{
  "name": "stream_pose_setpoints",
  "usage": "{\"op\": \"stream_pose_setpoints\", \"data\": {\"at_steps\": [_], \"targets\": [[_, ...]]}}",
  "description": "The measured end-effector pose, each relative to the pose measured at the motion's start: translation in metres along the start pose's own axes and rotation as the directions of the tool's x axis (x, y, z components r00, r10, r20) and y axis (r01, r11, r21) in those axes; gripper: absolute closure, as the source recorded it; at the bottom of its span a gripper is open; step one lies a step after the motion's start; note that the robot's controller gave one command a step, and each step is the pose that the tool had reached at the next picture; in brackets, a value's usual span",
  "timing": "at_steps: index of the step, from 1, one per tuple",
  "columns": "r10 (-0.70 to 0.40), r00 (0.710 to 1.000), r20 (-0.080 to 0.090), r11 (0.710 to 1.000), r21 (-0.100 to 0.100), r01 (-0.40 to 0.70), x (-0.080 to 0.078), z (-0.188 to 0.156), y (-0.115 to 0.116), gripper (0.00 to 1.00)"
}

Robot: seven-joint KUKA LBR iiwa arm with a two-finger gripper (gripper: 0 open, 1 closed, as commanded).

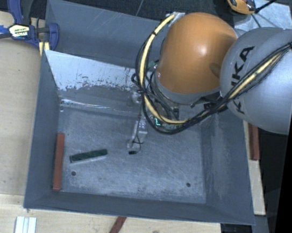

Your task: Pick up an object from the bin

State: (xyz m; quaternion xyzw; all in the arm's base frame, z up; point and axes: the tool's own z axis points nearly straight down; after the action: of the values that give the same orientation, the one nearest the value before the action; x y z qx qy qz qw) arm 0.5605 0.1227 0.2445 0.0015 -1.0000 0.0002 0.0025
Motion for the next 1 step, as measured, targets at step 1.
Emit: {"op": "stream_pose_setpoints", "data": {"at_steps": [1], "targets": [[0.003, 1.0, 0.008, 1.0, -0.002, -0.003, -0.0014, -0.0048, -0.0006, 0.0]]}}
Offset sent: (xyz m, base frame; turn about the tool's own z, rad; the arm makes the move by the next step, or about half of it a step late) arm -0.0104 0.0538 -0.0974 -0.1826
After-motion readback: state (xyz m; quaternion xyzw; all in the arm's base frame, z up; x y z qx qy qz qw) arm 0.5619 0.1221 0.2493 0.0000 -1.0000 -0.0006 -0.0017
